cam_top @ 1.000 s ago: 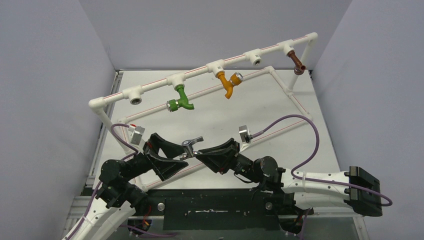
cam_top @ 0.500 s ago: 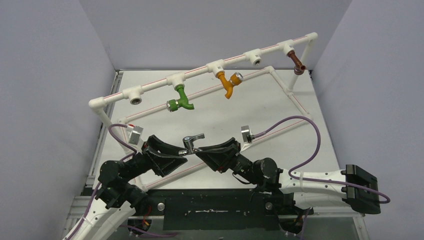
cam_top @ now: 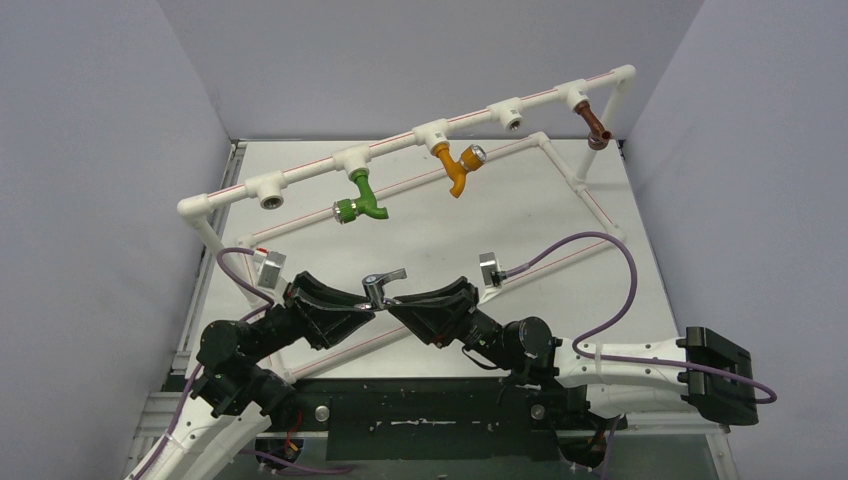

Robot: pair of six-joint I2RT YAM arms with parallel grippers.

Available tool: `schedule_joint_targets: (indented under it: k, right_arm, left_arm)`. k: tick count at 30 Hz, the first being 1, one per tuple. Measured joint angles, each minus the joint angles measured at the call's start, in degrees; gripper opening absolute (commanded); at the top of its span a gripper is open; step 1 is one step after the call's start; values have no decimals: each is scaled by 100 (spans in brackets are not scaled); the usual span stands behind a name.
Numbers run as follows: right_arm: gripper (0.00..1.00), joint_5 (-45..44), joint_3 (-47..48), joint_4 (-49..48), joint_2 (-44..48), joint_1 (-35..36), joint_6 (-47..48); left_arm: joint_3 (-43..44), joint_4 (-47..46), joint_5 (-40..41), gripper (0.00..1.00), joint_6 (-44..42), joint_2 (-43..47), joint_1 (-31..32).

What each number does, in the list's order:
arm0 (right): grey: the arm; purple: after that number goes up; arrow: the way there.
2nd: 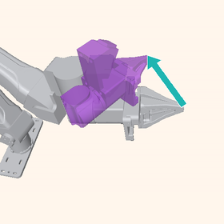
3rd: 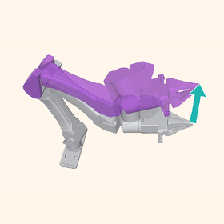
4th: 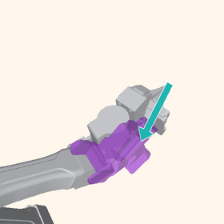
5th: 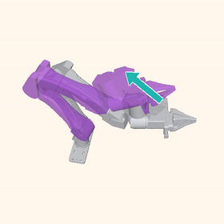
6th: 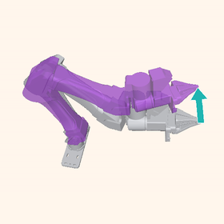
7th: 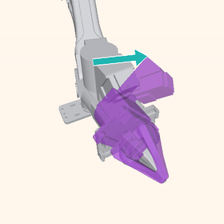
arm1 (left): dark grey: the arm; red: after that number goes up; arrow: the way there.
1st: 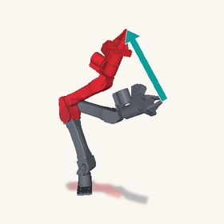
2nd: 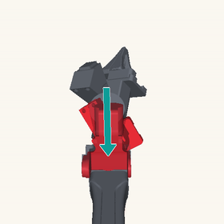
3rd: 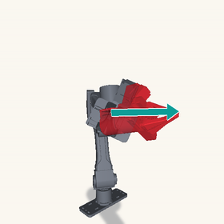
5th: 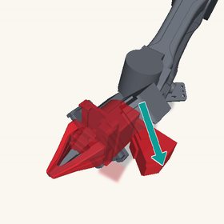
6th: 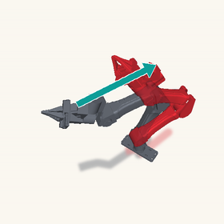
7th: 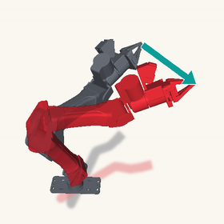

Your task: Install the water faucets

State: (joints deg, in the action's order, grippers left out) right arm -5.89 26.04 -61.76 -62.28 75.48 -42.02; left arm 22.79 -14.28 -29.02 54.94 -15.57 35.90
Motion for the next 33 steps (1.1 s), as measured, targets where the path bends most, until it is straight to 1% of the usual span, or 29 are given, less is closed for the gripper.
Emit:
schedule_joint_targets:
  k: [6, 7, 9, 11, 12, 16, 19, 25, 30, 33]
  right_arm:
    - [0, -17, 0, -50, -26, 0, -55]
    - [4, -20, 0, -50, -26, -2, -57]
    - [17, -15, 0, -46, -24, 0, -57]
    - [32, -11, 0, -17, -9, 0, -52]
    - [38, 4, 0, 20, 11, -2, -48]
    - [58, 149, -11, 361, 236, -11, -4]
    - [70, 400, -66, 713, 601, -131, 46]
    - [83, 1049, -76, 1781, 1399, -721, 103]
    - [83, 1709, -63, 2671, 1668, -1027, 326]
    - [80, 2103, 79, 3268, 1628, -1058, 507]
  left_arm:
    - [0, -59, 11, 0, -7, -57, 0]
    - [0, -59, 11, 0, -7, -57, 0]
    - [0, -61, 11, 0, -4, -57, 0]
    - [0, -59, 9, 0, -2, -57, 0]
    - [0, -59, 7, 0, -2, -57, 0]
    - [0, -28, -70, 0, 0, -81, 0]
    - [0, 11, -157, 0, 0, -87, 0]
    - [0, 79, -304, 0, -2, -81, 0]
    - [-4, 79, -433, 0, -7, -72, 0]
    - [-4, 92, -522, 0, -26, -72, 0]
